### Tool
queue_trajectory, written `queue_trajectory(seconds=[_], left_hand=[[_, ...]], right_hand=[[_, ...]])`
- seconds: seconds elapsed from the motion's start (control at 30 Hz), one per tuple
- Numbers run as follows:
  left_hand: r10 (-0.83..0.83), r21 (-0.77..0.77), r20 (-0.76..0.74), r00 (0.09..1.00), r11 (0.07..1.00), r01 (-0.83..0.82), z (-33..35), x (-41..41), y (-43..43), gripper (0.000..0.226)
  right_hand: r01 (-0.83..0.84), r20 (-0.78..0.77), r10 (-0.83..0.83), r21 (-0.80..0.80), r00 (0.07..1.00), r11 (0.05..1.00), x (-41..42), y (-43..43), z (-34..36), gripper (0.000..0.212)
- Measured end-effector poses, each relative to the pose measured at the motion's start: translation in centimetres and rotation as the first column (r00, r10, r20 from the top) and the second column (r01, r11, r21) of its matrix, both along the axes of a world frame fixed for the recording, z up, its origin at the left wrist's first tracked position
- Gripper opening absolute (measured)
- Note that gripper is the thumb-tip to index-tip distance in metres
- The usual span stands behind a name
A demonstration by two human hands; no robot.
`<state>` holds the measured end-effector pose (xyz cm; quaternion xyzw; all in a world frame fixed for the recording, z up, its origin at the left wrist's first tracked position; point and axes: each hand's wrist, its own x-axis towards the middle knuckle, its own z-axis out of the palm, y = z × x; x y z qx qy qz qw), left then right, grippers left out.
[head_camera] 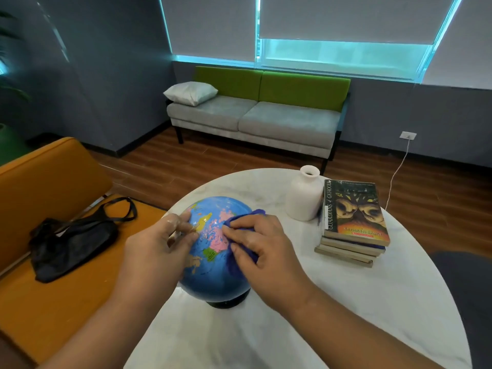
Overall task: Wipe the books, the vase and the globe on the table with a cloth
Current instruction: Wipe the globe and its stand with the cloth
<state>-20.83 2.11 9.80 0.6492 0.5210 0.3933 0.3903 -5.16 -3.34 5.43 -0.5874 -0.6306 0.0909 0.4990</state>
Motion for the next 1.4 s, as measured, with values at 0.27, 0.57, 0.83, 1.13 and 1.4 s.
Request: queue_trajectory(seconds=[0.27,0.57,0.83,1.13,1.4], left_hand=[[-0.002,0.026,-0.041,0.999,1.000,0.003,-0.2,-0.3,0.1,0.020],[-0.037,0.084,-0.133,0.990,0.995,0.049,0.1,-0.5,0.0,0.013],[-0.057,0.093,-0.213,0.975,0.993,0.079,0.0,-0.8,0.3,0.031],[-0.064,0.141,-0.220,0.973,0.985,0.097,-0.5,-1.5,0.3,0.030],[-0.075,0.142,-0.232,0.970,0.984,0.110,-0.2,-1.5,0.4,0.019]], right_hand=[[0.018,0.081,-0.025,0.083,0.996,0.996,-0.6,-0.6,-0.5,0.028],[0.121,0.066,-0.118,-0.043,0.991,0.992,0.1,1.3,1.3,0.027],[-0.212,0.618,0.086,0.134,0.782,0.968,-2.7,1.1,1.9,0.019],[0.002,0.470,-0.024,0.048,0.882,0.999,-2.3,0.8,2.8,0.026],[0.053,0.395,-0.016,-0.083,0.919,0.995,-2.0,1.5,3.0,0.030]])
